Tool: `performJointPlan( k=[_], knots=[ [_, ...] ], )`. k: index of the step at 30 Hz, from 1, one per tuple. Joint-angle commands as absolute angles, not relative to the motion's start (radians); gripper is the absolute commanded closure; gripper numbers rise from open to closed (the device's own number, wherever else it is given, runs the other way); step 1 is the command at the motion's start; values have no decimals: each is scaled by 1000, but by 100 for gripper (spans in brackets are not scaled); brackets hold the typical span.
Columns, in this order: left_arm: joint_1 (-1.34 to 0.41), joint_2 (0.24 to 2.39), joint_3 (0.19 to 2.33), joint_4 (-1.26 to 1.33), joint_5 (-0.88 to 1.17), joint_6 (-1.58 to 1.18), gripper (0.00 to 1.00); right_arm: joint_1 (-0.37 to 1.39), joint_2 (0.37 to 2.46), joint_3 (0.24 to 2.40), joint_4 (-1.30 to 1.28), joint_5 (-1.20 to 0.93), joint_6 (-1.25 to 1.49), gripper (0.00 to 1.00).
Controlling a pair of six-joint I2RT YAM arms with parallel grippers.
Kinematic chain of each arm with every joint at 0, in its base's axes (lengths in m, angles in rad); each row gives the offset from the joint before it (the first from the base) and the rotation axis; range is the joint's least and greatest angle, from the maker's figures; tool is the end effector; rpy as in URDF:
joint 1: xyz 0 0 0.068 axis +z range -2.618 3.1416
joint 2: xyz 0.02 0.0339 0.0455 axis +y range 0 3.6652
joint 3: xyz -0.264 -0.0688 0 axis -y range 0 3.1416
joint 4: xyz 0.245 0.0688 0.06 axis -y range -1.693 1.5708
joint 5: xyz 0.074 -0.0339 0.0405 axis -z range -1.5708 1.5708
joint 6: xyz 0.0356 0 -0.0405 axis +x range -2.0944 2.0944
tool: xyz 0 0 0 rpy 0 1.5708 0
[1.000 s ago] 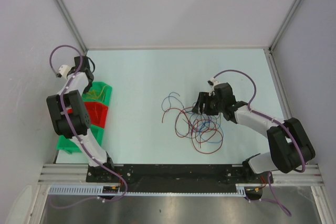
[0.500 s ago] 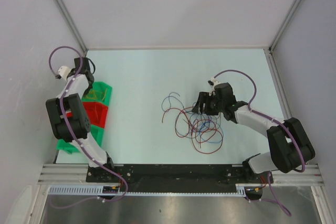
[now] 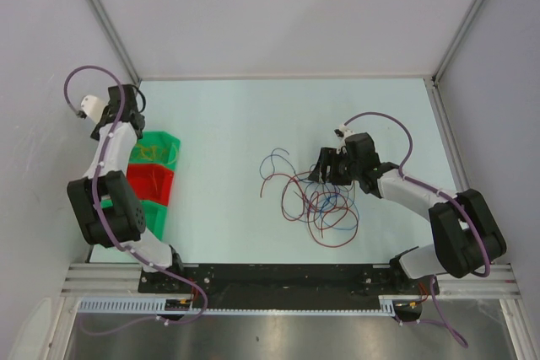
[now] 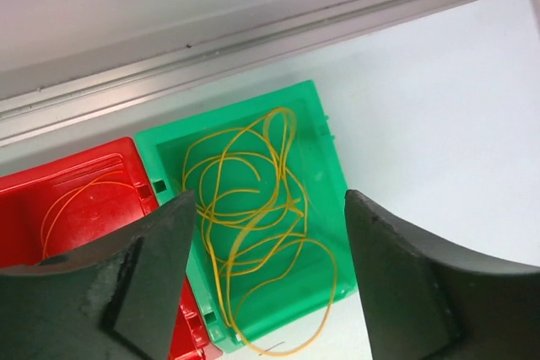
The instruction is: Untangle the cables
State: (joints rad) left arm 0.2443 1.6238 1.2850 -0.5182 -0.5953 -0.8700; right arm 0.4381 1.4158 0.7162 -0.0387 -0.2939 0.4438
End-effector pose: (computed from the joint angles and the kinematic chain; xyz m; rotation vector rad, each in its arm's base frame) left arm 0.3374 0.1047 0.2741 -1.4167 1.7844 0.4009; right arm 0.2539 0.1304 0.1897 -0.1500 2.3966 0.7729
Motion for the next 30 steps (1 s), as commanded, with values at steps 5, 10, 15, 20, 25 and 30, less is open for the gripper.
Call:
performJointPlan(
  k=[5,10,15,20,25,30],
  knots=[
    [239,1532,1325,-506,-607,-844,19,434,1424,713,-8,-301,445,29],
    [226,1505,1316,-492,-555,-812,19,434,1422,713,-9,-301,445,29],
    [134,1451,1292,-451,-581,-726,18,434,1424,713,-8,-301,445,29],
    [9,1419,1272,-428,-588,-663,17,434,1420,713,-9,-299,440,29],
    [-167,1372,1212,-335,-539,-572,16,433,1398,703,-9,-293,443,30],
    [-297,1350,1128,-253,-413,-494,13,434,1387,687,31,-298,446,29]
  ],
)
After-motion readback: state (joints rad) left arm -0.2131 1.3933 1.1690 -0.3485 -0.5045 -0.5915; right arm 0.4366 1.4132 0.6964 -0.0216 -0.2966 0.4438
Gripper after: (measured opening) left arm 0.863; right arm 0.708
